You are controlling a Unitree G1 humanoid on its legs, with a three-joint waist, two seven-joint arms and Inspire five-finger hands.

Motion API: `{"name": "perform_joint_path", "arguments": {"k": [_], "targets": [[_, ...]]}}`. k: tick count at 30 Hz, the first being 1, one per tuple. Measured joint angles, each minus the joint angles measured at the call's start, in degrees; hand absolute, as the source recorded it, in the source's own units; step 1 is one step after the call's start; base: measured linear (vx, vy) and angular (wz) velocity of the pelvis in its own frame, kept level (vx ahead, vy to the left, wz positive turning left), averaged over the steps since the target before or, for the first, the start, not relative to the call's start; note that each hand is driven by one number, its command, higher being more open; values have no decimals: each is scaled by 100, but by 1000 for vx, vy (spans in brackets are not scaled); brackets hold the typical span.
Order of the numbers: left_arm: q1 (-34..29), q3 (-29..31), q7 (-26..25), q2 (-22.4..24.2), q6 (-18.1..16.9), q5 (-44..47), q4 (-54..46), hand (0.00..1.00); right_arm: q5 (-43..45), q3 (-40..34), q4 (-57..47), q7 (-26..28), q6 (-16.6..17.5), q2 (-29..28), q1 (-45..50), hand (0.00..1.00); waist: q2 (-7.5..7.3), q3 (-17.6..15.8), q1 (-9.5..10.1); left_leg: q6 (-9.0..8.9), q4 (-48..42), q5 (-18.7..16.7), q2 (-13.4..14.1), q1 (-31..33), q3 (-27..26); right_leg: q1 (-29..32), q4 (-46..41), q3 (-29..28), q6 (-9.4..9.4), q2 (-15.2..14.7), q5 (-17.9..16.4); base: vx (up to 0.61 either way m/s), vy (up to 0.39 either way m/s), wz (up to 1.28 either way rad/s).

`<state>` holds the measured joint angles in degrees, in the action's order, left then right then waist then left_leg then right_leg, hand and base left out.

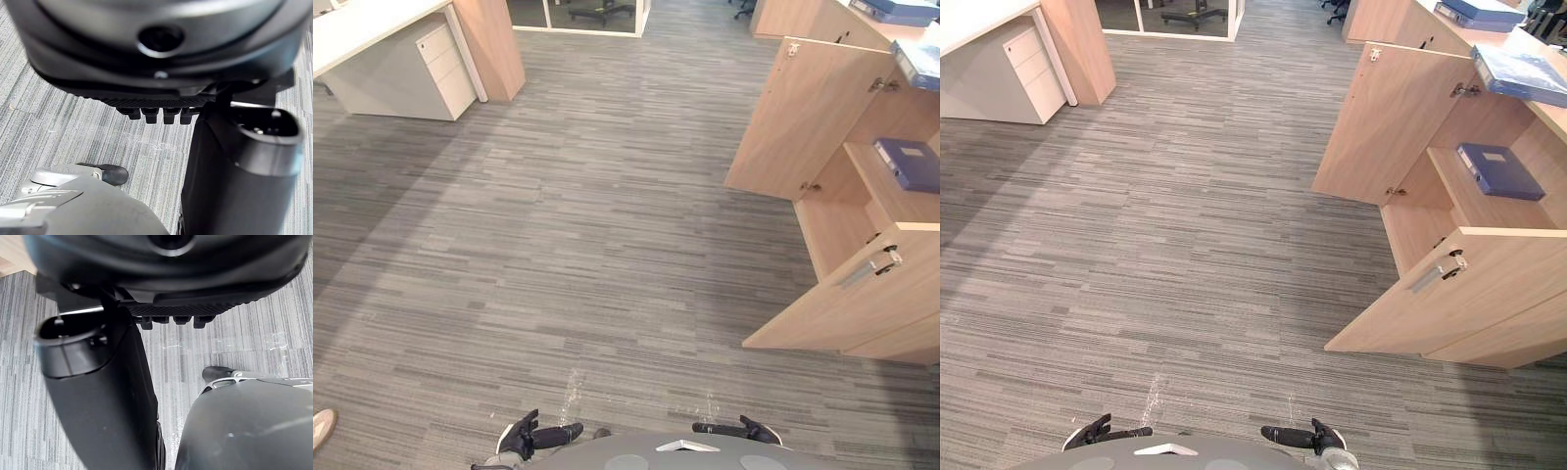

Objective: Walk over to the cabinet, pick up the folder, carry it to the office cabinet, place the folder inside the office cabinet, then close the office cabinet door

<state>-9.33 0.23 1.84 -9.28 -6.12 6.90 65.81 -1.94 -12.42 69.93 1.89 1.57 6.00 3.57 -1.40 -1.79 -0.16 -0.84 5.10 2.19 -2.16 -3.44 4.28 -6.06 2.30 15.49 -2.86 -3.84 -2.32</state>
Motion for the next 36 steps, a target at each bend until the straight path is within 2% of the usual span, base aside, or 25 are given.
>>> {"name": "perform_joint_path", "arguments": {"k": [36], "targets": [[27,-17,9,-7,-11,-51,14,100,8,20,11,4,1,1,4,100,-1,-22,-13,-7,2,-13,-16,0,-117,-11,106,-60,-3,-6,83,3,0,0]]}}
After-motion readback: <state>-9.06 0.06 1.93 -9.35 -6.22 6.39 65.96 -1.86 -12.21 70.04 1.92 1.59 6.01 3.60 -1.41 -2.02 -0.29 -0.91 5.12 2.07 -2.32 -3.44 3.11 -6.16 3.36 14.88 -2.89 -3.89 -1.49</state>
